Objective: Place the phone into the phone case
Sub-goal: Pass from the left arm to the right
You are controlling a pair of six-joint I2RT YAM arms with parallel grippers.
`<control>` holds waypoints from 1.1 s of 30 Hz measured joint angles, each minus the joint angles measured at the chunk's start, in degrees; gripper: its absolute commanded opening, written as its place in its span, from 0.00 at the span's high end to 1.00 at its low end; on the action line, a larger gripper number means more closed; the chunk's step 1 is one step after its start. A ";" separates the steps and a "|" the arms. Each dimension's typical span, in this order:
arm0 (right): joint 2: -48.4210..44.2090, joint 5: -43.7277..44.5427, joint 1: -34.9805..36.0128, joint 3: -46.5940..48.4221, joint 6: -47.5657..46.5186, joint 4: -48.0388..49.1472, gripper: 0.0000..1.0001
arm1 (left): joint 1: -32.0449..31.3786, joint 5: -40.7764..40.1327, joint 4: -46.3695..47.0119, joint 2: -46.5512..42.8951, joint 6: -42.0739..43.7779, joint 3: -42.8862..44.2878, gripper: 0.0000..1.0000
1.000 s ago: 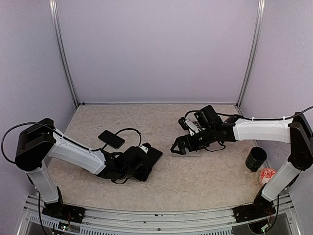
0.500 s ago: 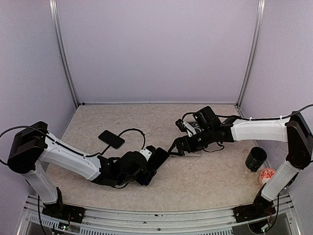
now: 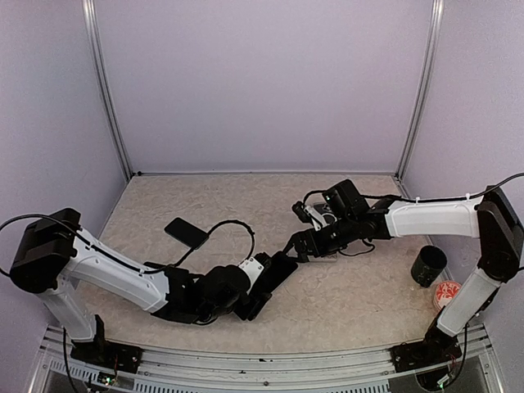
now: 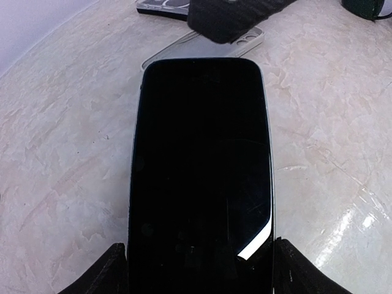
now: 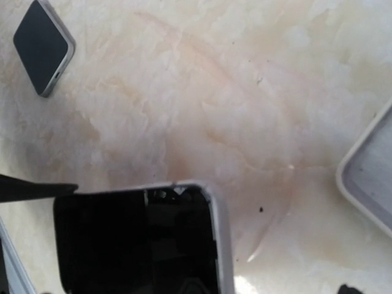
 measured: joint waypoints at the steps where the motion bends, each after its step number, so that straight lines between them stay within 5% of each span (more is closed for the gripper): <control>1: 0.09 -0.24 0.00 -0.13 0.00 0.09 0.01 | -0.26 -0.11 0.33 -0.07 0.26 -0.11 0.87; 14: 1.11 -6.29 -0.02 -1.46 0.22 1.81 0.11 | -4.04 -3.10 5.14 -2.29 4.48 -2.19 0.87; 33: 2.71 -18.69 -0.02 -3.08 3.17 6.38 0.54 | -5.22 -5.07 6.80 -2.29 6.01 -2.29 0.87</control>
